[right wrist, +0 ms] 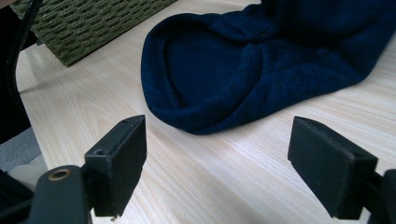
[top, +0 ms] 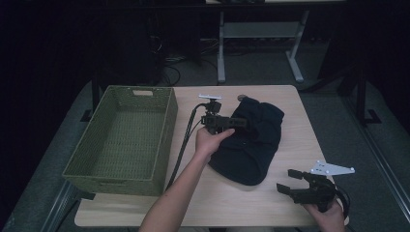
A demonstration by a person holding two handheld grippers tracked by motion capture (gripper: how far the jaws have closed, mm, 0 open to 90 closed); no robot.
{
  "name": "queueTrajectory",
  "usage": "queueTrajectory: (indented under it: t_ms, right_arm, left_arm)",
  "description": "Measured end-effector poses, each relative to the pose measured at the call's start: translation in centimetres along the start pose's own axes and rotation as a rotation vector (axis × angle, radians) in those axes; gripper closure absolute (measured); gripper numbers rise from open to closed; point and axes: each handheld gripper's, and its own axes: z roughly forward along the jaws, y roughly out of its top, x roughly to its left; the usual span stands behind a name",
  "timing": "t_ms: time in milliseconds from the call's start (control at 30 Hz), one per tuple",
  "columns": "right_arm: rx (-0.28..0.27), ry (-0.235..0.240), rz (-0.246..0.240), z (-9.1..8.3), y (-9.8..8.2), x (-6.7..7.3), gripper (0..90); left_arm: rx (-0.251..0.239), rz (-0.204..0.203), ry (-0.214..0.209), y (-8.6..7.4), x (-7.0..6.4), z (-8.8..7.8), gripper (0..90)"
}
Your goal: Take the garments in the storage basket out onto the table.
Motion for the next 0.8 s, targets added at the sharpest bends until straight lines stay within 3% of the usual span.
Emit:
queueTrajectory:
  t_ms: [233, 300, 400, 600, 700, 733, 800]
  right_arm:
    - [-0.004, 0.000, -0.001, 0.4, 0.4, 0.2, 21.5]
    - [0.008, 0.003, 0.007, 0.8, 0.9, 0.2, 25.1]
    - [0.024, 0.017, 0.018, 1.4, 1.4, 0.1, 35.8]
    - [0.087, 0.023, 0.035, 3.7, 2.6, -0.3, 56.5]
    - [0.112, 0.011, 0.048, 4.9, 3.3, -0.5, 63.5]
    - [0.119, 0.002, 0.049, 5.4, 3.5, -0.6, 64.7]
    - [0.130, 0.002, 0.052, 6.0, 3.8, -0.6, 66.6]
  left_arm:
    - [0.019, -0.002, 0.005, -1.3, 0.3, -0.5, 62.0]
    - [0.028, -0.004, 0.023, -2.1, 0.7, -0.7, 62.0]
    - [0.038, -0.013, 0.025, -2.9, 1.2, -0.9, 62.6]
    - [0.069, -0.022, 0.069, -4.7, 2.0, -1.1, 65.0]
    - [0.085, -0.019, 0.083, -5.3, 2.3, -1.1, 67.0]
    - [0.101, -0.014, 0.110, -5.9, 2.4, -1.2, 67.5]
    - [0.122, -0.024, 0.111, -6.5, 2.7, -1.3, 70.2]
